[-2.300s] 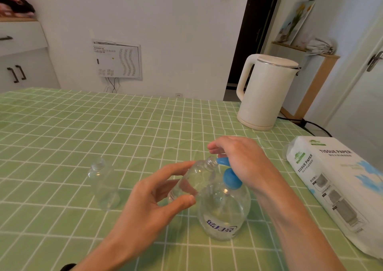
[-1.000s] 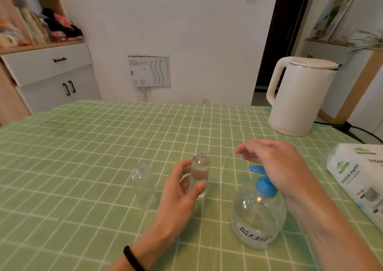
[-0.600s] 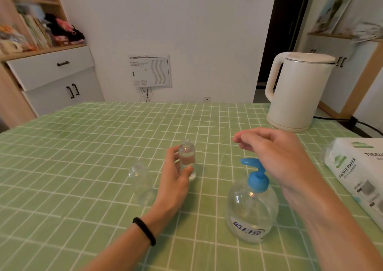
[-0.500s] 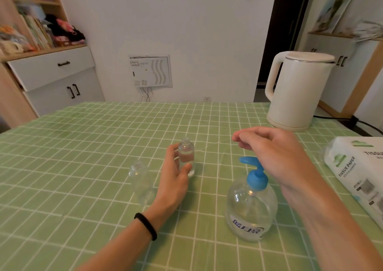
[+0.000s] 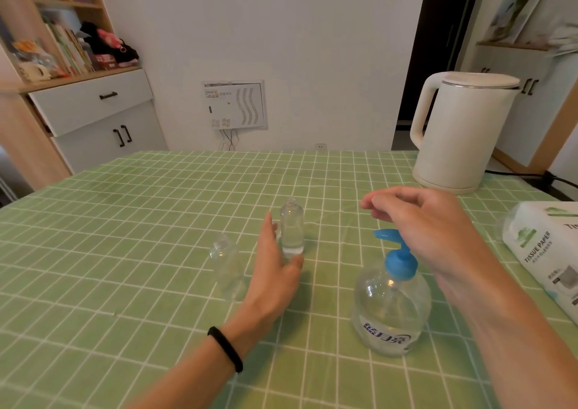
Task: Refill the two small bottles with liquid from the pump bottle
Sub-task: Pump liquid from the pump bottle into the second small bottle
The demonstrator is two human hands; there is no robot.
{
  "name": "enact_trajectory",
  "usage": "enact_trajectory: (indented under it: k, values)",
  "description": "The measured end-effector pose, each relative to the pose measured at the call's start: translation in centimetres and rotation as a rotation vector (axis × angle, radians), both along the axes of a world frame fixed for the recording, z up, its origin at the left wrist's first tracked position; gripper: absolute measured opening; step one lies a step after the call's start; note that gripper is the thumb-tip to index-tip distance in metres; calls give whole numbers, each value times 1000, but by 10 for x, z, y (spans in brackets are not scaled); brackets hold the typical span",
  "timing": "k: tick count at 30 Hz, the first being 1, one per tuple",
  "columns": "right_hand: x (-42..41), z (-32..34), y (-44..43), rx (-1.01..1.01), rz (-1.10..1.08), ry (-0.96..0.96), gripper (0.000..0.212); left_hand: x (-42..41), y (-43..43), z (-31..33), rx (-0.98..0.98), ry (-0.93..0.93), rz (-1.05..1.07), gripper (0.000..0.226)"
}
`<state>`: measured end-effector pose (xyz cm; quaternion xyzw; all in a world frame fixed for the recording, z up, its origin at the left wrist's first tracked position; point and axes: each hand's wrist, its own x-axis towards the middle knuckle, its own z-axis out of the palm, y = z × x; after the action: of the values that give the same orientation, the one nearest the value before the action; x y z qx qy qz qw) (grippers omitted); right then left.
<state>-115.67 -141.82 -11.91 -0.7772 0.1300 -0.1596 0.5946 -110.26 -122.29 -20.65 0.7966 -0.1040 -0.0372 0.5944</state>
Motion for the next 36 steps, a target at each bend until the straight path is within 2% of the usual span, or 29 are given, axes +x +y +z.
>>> enact_trajectory:
  k: [3, 7, 9, 11, 13, 15, 17, 19, 24, 29, 36]
  values:
    - [0, 0, 0, 7, 2, -2, 15, -42, 12, 1, 78, -26, -71, 88]
    - [1, -2, 1, 7, -15, -15, 15, -87, 33, 2, 130, -180, -187, 67]
    - [2, -1, 1, -5, -33, -25, 15, -89, 48, 4, 113, -336, -86, 57]
    - [2, -1, 2, -3, -47, -40, 15, -80, 65, 6, 121, -472, 135, 51]
    - [1, 0, 3, -5, -56, -46, 16, -63, 81, 5, 120, -501, 313, 60]
    - [0, 0, 5, -10, -52, -46, 16, -47, 93, 2, 123, -445, 368, 75]
    - [0, 1, 6, -5, -49, -45, 16, -35, 99, -1, 117, -370, 320, 83]
    - [-1, 1, 6, 0, -51, -38, 15, -26, 101, -5, 93, -300, 245, 82]
    - [-1, 3, 7, 1, -62, -23, 16, -14, 101, -14, 65, -236, 116, 59]
    - [1, 2, 4, 3, -66, -31, 14, -13, 91, -3, 45, -330, 91, 51]
    - [3, 4, -1, 4, -120, -78, 37, -15, 36, 45, 132, -511, -205, 52]
